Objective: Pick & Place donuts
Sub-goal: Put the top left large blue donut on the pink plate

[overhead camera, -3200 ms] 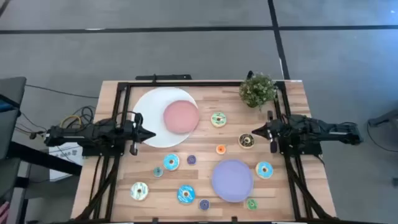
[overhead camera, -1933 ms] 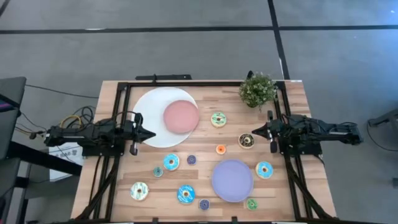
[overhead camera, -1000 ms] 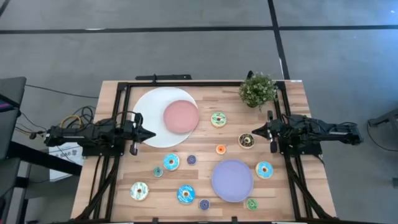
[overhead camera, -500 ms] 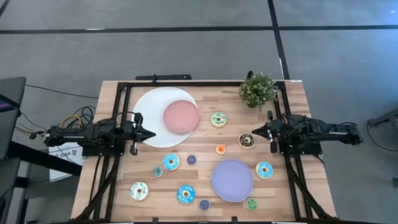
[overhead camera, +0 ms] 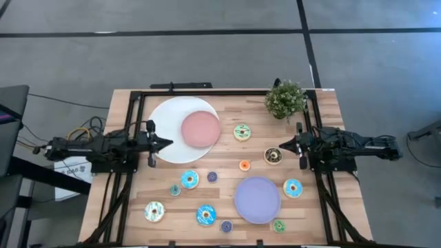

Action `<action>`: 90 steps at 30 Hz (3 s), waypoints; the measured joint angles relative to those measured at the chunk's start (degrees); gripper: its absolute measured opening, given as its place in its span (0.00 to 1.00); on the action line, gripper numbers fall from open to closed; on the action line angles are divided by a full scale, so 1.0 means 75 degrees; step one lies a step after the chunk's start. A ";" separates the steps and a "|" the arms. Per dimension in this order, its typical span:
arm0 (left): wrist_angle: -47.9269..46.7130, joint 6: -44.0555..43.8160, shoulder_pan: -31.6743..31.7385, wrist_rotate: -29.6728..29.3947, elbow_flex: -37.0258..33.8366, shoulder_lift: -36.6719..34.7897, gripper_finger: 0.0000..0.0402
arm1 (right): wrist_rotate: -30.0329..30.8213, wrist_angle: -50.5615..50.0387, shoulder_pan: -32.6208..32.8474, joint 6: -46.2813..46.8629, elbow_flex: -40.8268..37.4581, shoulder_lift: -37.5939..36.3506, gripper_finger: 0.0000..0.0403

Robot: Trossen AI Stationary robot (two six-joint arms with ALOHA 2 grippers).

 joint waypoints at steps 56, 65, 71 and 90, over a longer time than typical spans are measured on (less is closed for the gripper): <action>-0.6082 -0.5063 -0.2130 -0.0297 0.7202 1.1103 0.52 | -0.0001 -0.0055 0.0000 0.0000 0.0000 -0.0003 0.00; -0.6085 -0.4820 -0.2068 -0.0016 0.7202 1.1834 0.58 | -0.0002 -0.0055 0.0000 0.0000 0.0000 -0.0002 0.00; -0.6073 -0.4691 -0.1981 -0.0016 0.7199 1.1944 0.58 | -0.0003 -0.0055 0.0000 0.0001 0.0000 -0.0002 0.00; -0.6034 -0.4264 -0.1985 0.0358 0.7420 1.2841 0.51 | -0.0002 -0.0121 0.0000 0.0000 0.0000 -0.0003 0.00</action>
